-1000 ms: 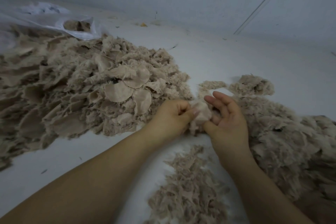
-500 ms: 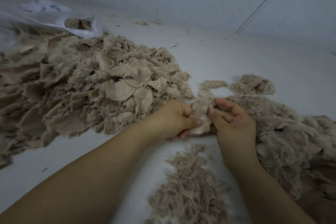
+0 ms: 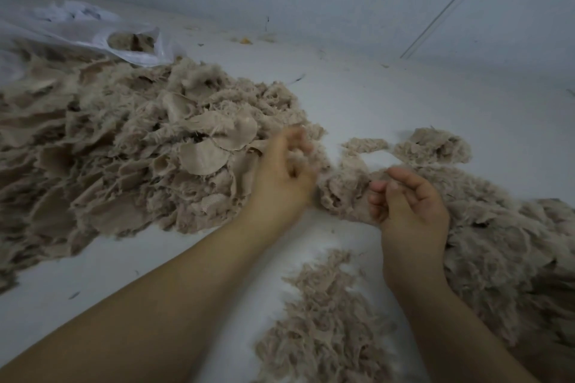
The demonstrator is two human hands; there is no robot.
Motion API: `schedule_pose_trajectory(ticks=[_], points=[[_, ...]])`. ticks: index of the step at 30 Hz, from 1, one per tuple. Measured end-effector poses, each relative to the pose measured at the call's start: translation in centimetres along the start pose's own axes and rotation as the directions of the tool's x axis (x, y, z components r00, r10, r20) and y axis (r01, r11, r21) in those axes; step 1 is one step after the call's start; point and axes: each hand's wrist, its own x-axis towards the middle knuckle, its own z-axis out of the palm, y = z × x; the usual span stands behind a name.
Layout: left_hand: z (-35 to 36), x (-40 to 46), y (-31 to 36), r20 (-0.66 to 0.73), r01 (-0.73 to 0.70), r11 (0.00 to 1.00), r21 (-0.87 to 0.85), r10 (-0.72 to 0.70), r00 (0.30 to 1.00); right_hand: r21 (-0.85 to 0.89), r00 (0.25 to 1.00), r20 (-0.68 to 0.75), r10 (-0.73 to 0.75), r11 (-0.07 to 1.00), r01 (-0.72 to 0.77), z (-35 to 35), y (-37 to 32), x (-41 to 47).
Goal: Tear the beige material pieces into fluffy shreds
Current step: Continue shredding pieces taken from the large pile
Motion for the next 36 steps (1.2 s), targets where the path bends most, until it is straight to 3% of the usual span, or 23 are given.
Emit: schedule_pose_trajectory(ticks=[2,3,5,7,10,13,17,20,22,25,27,30,36], points=[[0.8,-0.8,-0.6,0.212,-0.107,0.908,0.406,0.020,0.977,0.013,1.000,0.006,-0.014,1.000,0.014,0.1,-0.1,0.0],[1.1,-1.0,-0.8,0.310,-0.206,0.832,0.516,0.043,0.950,0.023,1.000,0.024,-0.021,1.000,0.020,0.1,-0.1,0.0],[1.3,-1.0,-0.7,0.417,-0.338,0.702,0.627,0.063,0.907,0.047,0.995,0.098,-0.028,0.999,0.023,0.1,0.0,-0.1],[1.3,-0.9,-0.8,0.436,-0.382,0.639,0.667,0.081,0.896,0.036,0.971,0.240,-0.007,0.999,-0.002,0.3,0.3,-0.2],[1.2,-1.3,-0.9,0.437,-0.428,0.702,0.569,0.182,0.881,-0.122,0.909,0.404,0.100,0.991,-0.055,0.4,1.0,-0.3],[1.0,-1.3,-0.7,0.303,-0.369,0.834,0.411,0.257,0.918,-0.250,0.903,0.397,0.166,0.966,-0.067,0.2,1.3,-0.2],[0.9,-1.0,0.0,0.039,-0.139,0.986,0.090,0.136,0.990,-0.280,0.913,0.371,0.172,0.958,-0.066,0.0,1.4,0.0],[0.7,-1.2,0.4,0.058,-0.048,0.993,-0.112,0.055,0.997,-0.355,0.912,0.387,0.134,0.935,0.013,0.1,1.2,0.0],[0.8,-1.5,0.5,0.119,-0.027,0.981,-0.191,0.050,0.992,-0.421,0.867,0.479,0.137,0.902,0.090,0.1,1.0,-0.1],[1.1,-1.9,0.7,0.220,-0.016,0.962,-0.272,0.078,0.972,-0.600,0.805,0.583,0.113,0.728,0.332,0.3,0.8,-0.3],[1.1,-2.0,0.8,0.236,-0.024,0.957,-0.288,0.096,0.967,-0.657,0.815,0.572,0.094,0.648,0.386,0.4,0.6,-0.2],[1.0,-1.9,0.6,0.137,-0.019,0.939,-0.344,0.070,0.988,-0.750,0.881,0.464,0.089,0.569,0.338,0.6,0.3,-0.2],[0.3,-1.3,0.3,0.052,-0.011,0.928,-0.372,0.032,0.998,-0.760,0.961,0.275,0.037,0.620,0.193,0.1,0.5,0.0]])
